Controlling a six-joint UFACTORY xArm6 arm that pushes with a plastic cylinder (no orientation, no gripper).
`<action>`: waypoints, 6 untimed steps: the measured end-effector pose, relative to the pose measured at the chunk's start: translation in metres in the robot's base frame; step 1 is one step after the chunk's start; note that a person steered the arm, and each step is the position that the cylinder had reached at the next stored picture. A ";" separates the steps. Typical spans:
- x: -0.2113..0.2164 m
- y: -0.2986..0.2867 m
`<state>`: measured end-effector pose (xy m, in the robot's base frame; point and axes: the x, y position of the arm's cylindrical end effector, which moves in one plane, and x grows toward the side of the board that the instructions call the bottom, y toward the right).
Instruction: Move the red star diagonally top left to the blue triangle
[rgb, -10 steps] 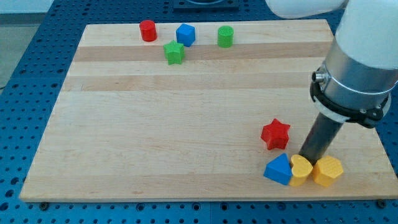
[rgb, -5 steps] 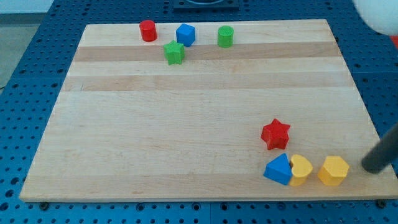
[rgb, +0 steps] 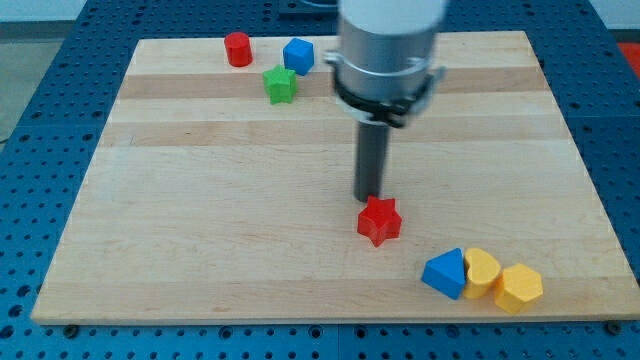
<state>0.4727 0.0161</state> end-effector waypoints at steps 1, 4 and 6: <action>-0.012 -0.016; 0.013 0.127; 0.049 0.028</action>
